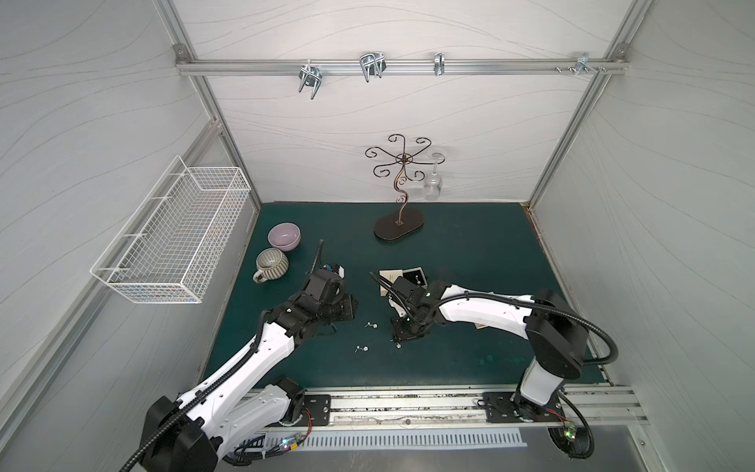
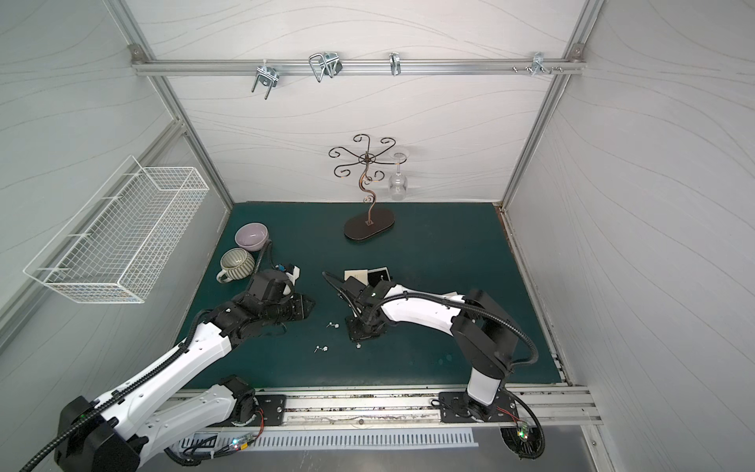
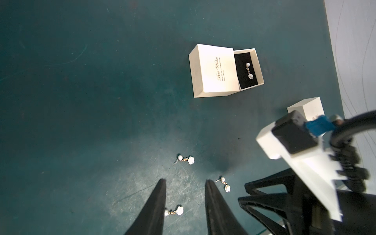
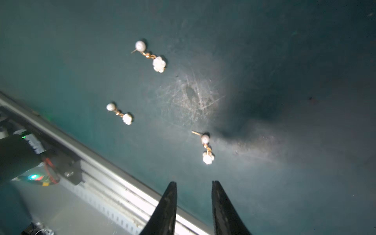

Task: Place the earrings into the drawer-style jewelry box
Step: Pick up the earring from the center of the board.

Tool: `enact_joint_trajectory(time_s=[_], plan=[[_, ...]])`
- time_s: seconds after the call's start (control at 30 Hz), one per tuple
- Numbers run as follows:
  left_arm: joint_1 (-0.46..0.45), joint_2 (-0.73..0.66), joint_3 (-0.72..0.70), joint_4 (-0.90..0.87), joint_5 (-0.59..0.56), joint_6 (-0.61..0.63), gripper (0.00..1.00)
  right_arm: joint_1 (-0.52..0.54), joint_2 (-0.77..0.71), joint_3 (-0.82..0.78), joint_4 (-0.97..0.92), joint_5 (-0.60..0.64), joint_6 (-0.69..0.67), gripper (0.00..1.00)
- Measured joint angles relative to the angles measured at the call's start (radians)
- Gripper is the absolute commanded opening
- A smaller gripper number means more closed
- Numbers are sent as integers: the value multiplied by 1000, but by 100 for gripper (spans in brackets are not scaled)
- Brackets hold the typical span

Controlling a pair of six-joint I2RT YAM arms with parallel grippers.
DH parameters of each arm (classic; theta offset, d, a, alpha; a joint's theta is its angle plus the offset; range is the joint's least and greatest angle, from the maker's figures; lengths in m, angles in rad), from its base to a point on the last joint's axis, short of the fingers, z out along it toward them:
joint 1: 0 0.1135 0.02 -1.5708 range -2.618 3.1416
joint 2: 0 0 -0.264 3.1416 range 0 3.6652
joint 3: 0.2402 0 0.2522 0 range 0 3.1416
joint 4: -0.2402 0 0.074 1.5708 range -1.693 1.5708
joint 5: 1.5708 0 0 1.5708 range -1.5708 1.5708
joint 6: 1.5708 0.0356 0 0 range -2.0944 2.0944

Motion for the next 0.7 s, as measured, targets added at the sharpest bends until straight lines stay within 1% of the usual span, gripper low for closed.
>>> enact_joint_trajectory(time_s=[0.4, 0.7], plan=[[2, -66, -21, 14, 1, 6, 40, 16, 90, 10, 19, 86, 5, 31], [2, -77, -24, 14, 0, 9, 41, 33, 101, 32, 25, 88, 0, 31]])
